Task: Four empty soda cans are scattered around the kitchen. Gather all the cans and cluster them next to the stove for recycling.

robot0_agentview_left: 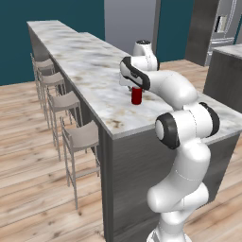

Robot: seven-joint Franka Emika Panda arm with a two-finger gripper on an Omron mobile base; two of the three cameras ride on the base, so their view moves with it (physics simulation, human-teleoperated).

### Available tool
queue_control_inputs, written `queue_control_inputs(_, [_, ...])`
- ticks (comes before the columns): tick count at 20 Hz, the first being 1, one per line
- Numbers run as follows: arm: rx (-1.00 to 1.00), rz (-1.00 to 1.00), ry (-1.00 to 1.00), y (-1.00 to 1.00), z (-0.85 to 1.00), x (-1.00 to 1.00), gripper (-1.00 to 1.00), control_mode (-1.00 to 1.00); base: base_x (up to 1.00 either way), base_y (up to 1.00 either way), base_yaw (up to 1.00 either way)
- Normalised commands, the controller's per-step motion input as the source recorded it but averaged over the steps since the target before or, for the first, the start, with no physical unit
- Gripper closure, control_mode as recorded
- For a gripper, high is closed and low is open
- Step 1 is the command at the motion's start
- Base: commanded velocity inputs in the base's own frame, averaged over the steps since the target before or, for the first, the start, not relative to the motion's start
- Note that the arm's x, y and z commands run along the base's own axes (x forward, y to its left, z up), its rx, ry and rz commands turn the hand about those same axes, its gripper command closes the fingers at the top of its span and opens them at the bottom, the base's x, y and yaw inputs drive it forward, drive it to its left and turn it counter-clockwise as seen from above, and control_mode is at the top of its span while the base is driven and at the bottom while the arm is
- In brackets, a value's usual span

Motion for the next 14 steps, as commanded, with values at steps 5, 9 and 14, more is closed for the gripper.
queue_control_inputs(5, [0.02, -0.06, 0.01, -0.02, -0.06, -0.04, 1.0, -1.0, 0.0, 0.0, 0.0])
queue_control_inputs(9, [0.0, -0.04, 0.0, -0.01, 0.0, -0.01, 1.0, -1.0, 0.0, 0.0, 0.0])
queue_control_inputs(14, [0.0, -0.02, 0.01, -0.01, 0.17, -0.11, 1.0, -1.0, 0.0, 0.0, 0.0])
